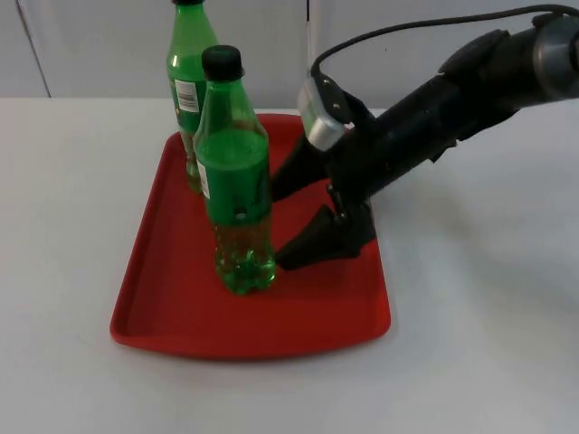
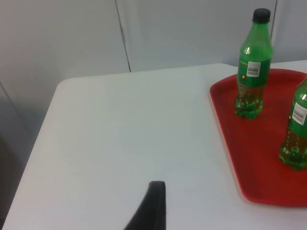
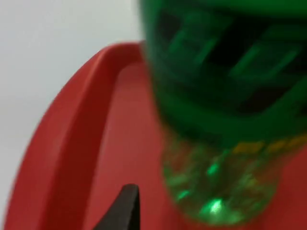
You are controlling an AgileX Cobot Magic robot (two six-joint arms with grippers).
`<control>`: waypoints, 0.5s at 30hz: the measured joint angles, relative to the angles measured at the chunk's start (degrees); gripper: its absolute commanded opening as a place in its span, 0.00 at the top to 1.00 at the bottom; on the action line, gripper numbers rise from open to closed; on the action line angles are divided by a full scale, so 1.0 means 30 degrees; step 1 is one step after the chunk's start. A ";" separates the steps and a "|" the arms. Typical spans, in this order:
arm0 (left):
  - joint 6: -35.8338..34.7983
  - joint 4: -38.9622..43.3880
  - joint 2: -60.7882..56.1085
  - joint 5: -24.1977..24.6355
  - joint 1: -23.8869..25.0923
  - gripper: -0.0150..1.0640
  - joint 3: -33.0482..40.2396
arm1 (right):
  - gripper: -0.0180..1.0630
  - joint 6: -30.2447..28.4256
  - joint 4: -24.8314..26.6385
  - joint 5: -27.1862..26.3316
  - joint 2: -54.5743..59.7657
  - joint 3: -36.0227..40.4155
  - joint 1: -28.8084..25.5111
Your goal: Place the bottle upright on the tray.
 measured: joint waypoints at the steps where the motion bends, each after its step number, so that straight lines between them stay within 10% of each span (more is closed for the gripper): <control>1: 0.0000 0.0000 0.0000 0.0000 0.0000 0.20 0.0000 | 0.01 0.0423 -0.0678 0.0334 -0.0129 0.0000 -0.0045; 15: 0.0000 -0.0206 0.0000 -0.0035 0.0000 0.20 0.0000 | 0.01 1.3009 -1.0598 0.2630 -0.4386 0.0000 -0.1058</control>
